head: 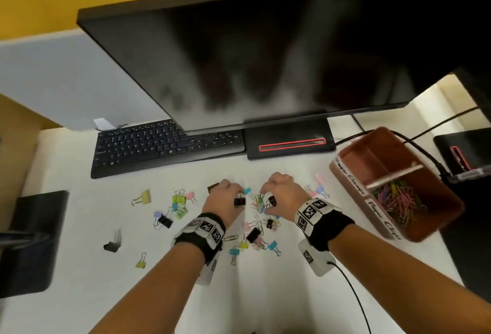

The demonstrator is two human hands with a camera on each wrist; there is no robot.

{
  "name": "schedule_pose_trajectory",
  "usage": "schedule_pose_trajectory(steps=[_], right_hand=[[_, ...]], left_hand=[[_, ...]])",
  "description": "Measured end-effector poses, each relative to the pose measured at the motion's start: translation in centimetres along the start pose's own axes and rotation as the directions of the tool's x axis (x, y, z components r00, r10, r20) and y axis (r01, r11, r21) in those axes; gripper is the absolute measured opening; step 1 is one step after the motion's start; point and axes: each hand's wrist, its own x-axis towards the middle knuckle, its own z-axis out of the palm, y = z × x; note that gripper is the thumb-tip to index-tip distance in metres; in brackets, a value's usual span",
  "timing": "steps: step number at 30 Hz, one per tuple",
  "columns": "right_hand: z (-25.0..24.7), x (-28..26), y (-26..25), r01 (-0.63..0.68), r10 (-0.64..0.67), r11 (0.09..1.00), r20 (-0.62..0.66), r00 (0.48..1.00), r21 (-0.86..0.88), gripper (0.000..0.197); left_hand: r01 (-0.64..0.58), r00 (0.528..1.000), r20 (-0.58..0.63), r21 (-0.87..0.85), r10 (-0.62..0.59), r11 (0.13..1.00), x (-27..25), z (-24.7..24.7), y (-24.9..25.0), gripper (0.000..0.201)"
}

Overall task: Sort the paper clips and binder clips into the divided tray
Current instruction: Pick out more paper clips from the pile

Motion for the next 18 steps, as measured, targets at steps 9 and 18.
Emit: schedule_pose_trajectory(steps=[9,18], right_hand=[[1.3,-0.8,0.6,-0.039,0.070,0.980,-0.155,0.985,0.197,0.012],[0.6,-2.5,1.9,-0.163,0.156,0.987,-0.395,0.906,0.016,0.021]], left_hand=[[0.003,0.986,-0.163,-0.243,-0.044,0.970,0.4,-1.1,-1.2,0.017],[-0.081,0.977,-0.204,-0.103,0.059,0.991,-1.0,-1.7,-4.6,0.028]])
